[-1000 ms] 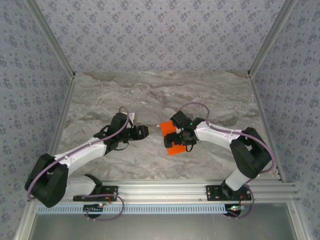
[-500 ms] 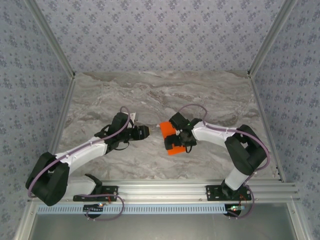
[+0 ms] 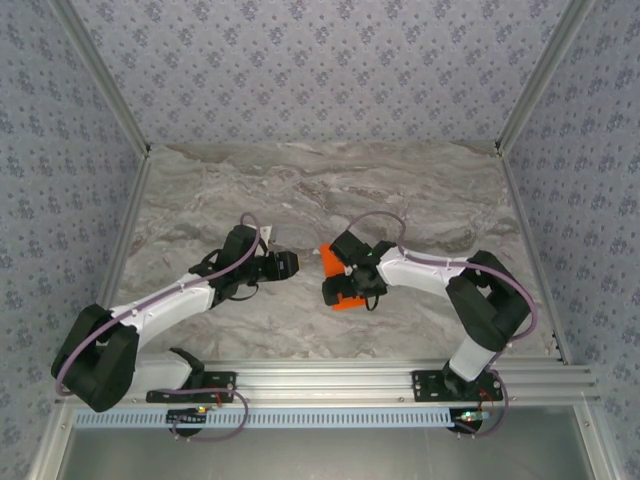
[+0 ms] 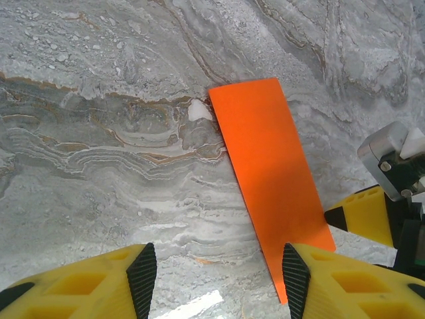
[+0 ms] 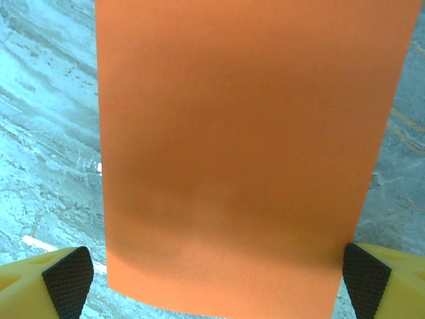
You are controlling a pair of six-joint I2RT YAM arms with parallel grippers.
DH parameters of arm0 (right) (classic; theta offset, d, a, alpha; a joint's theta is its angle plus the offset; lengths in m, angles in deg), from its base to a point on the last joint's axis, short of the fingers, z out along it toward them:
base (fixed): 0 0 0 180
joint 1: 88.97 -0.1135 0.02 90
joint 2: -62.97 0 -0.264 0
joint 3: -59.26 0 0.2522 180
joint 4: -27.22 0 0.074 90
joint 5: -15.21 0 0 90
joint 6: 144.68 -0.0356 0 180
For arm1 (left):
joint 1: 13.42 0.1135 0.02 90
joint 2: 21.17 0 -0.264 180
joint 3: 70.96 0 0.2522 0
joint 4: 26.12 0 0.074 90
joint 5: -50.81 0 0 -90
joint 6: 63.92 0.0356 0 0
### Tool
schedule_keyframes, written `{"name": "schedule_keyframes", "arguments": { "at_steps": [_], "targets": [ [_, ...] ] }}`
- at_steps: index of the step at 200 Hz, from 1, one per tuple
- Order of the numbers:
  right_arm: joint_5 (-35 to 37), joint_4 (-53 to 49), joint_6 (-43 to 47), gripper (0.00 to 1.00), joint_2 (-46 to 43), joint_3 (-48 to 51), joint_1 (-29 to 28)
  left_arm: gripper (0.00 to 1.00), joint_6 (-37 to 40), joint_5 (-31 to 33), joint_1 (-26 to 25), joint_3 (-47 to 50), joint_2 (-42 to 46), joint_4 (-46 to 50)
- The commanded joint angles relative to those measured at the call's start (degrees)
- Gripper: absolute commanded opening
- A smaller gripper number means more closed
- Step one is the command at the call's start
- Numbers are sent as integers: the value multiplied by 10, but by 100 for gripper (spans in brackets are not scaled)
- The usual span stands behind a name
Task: Fold a paper plane with a square sheet of paper (fold left side to right side)
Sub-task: Rotate the paper at the center of the table, then fold the triangle a second time at the center of the table.
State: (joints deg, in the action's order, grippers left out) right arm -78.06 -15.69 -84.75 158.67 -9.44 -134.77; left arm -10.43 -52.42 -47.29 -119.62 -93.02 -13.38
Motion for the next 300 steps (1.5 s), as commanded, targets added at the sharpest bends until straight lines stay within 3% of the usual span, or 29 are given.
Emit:
{"name": "schedule_keyframes", "arguments": {
  "at_steps": [1,73,143,191,251,300],
  "targets": [
    [-67,22,-24,100,20,-11,-22,56,8,2,-2,-24,-1,13],
    [-124,88,-35,100,-27,16,-2,55,-3,-38,-2,-31,-22,-11],
    [-166,94,-3,98,-120,91,109,46,-32,-119,-28,-62,-118,-86],
    [-232,129,-1,96,-162,145,191,43,-35,-114,-46,-133,-225,-104],
    [-235,118,14,95,-177,161,209,41,-11,-99,-46,-211,-337,-67],
    [-262,127,8,95,-173,166,215,40,-10,-76,-46,-211,-359,-46]
  ]
}}
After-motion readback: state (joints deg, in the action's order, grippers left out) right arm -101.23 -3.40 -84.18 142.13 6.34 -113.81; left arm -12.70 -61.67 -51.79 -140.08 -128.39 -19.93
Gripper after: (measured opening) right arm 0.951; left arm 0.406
